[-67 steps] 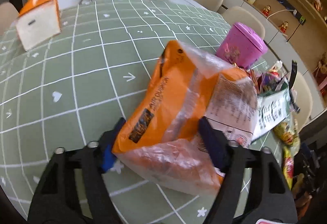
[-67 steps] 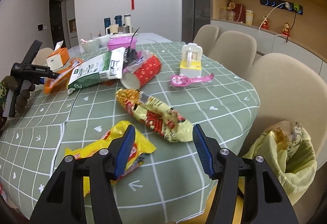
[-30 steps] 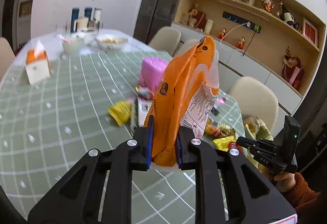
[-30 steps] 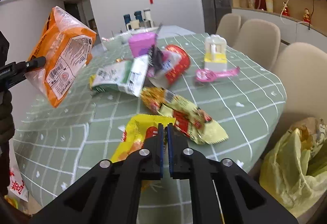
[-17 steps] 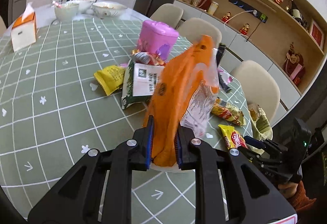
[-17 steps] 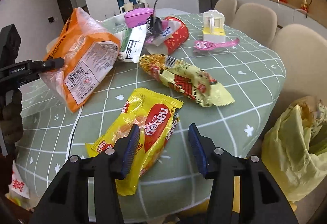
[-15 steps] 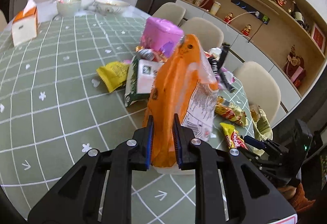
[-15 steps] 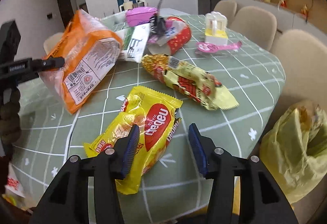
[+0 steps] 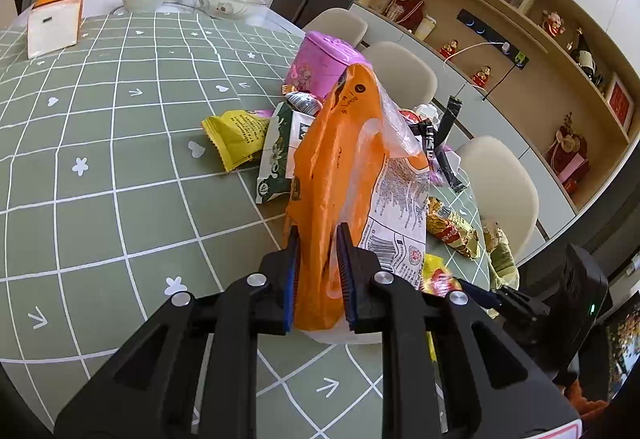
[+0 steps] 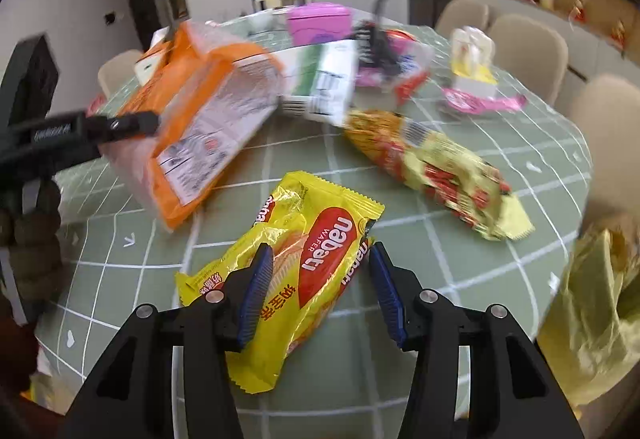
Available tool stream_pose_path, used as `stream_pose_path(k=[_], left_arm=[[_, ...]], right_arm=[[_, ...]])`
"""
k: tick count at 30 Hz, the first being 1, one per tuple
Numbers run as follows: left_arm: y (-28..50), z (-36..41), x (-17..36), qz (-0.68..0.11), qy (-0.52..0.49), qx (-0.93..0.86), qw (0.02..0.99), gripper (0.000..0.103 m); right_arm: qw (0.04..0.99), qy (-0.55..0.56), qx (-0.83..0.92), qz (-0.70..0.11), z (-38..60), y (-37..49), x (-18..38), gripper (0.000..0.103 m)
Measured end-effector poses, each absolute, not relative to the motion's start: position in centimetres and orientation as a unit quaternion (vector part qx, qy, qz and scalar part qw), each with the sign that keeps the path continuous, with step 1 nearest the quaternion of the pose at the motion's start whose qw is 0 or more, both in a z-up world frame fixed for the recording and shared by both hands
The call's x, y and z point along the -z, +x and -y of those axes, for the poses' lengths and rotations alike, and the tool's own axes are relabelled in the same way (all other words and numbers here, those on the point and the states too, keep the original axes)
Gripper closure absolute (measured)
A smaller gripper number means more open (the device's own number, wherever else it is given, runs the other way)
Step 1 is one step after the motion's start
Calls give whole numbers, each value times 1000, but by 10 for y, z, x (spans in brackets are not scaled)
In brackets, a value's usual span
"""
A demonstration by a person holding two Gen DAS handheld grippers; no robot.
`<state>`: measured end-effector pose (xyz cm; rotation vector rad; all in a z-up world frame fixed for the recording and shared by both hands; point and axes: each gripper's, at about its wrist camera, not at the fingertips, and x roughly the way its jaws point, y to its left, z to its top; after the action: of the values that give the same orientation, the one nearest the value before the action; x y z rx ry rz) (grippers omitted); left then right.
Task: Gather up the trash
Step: 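Lift the orange bag with the left gripper while the right gripper grasps the yellow wafer pack, then carry both held wrappers over the yellow trash bag and release them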
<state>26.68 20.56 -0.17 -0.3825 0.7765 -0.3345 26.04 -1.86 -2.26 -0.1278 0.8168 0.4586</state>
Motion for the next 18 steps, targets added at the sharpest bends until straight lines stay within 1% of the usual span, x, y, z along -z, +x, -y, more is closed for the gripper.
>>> stream_pose_path(k=[2,3,4,5,6,8,13,18], left_arm=[[266,-207,2,-374,-186,158,895,86],[265,-208,2,-372,-186,156,896,86],[265,-208,1,-370,-185,153,898,86],[264,-209,-1,-367,-183,150,900,86],[263,-209,-2,-365,-181,146,901,86],[261,-210,-5,-361,-179,137,905,86],[253,-204,-24,-345,-168,125,915,86],[245,-171,-52,-326,-138,121,927,92]], right_arm=[[890,-76,-236,-383,10,261,24,56],[889,-76,-243,-380,8,261,24,58],[887,-77,-256,-376,7,262,23,67],[887,-82,-262,-372,6,261,22,81],[887,-85,-268,-366,6,260,20,89],[888,-80,-286,-351,11,256,12,94],[900,-38,-294,-321,57,256,-14,96],[924,-15,-259,-279,115,256,-37,97]])
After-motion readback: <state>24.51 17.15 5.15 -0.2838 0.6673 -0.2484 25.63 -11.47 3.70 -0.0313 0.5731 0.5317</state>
